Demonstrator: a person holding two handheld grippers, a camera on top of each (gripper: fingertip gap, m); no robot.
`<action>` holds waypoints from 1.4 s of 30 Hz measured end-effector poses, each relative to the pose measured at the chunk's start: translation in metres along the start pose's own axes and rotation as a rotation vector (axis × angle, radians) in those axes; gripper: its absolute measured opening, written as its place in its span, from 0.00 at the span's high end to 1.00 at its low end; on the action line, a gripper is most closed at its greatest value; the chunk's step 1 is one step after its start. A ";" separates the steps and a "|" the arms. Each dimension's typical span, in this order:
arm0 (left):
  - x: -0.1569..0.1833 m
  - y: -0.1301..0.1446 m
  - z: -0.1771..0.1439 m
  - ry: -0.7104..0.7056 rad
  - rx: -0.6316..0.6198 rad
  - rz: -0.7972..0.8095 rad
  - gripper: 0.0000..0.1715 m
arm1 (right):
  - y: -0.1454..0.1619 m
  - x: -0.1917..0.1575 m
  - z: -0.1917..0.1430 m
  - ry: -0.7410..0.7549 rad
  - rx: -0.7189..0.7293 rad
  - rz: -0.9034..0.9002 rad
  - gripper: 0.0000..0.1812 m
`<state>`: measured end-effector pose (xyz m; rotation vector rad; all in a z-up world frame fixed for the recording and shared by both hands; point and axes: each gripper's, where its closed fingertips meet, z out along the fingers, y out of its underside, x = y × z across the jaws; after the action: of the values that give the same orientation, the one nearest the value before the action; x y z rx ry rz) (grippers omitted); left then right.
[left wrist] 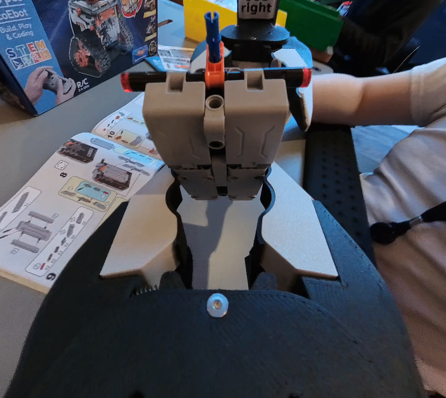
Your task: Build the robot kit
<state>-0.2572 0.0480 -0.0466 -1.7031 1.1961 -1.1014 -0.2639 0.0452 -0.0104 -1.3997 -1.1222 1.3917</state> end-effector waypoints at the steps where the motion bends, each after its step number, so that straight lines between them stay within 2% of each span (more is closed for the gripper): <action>1: -0.003 0.003 0.002 -0.011 -0.010 0.009 0.63 | 0.004 0.003 -0.001 0.013 0.002 -0.021 0.53; 5: -0.007 0.010 0.015 -0.002 -0.018 0.007 0.62 | 0.017 0.010 -0.004 0.038 -0.001 -0.089 0.54; 11: 0.001 0.023 0.029 0.035 -0.098 0.045 0.63 | 0.025 0.021 -0.005 0.047 0.013 -0.037 0.55; 16: 0.017 0.032 0.036 0.105 -0.187 0.089 0.62 | 0.035 0.007 0.005 -0.009 -0.039 -0.065 0.56; 19: 0.025 0.029 0.034 0.185 -0.186 -0.002 0.63 | 0.035 -0.004 0.010 -0.031 -0.056 -0.077 0.63; 27: 0.027 0.024 0.030 0.300 -0.118 -0.365 0.62 | 0.035 0.005 0.012 -0.074 -0.052 0.385 0.64; 31: 0.023 0.029 0.030 0.311 -0.093 -0.422 0.62 | 0.044 0.010 0.013 -0.076 -0.066 0.438 0.65; 37: 0.019 0.036 0.027 0.328 -0.127 -0.506 0.62 | 0.052 0.015 0.017 -0.083 -0.065 0.575 0.65; 42: 0.016 0.031 0.021 0.360 -0.061 -0.639 0.62 | 0.052 0.021 0.017 -0.067 -0.030 0.747 0.65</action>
<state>-0.2433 0.0267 -0.0786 -2.0602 0.9037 -1.8301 -0.2792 0.0524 -0.0666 -1.9109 -0.6687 1.9427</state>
